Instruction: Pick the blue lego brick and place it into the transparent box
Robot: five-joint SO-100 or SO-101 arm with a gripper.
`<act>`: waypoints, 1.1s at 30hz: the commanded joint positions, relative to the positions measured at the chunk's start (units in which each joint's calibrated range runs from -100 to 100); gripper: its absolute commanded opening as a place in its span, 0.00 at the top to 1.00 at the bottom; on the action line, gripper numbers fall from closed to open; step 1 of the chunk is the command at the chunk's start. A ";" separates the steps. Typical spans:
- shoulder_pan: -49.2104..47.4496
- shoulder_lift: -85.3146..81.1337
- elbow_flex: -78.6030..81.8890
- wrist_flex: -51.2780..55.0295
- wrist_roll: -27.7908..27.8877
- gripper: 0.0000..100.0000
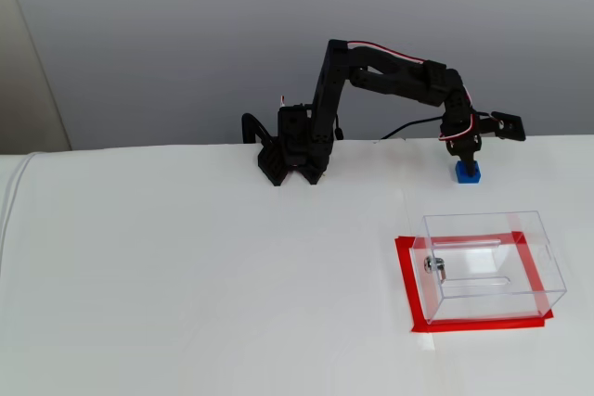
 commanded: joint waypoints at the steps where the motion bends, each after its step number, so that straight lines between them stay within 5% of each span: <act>1: -0.26 0.11 -2.86 -0.36 -0.21 0.81; 33: -0.63 0.36 -3.04 -2.10 -1.10 0.74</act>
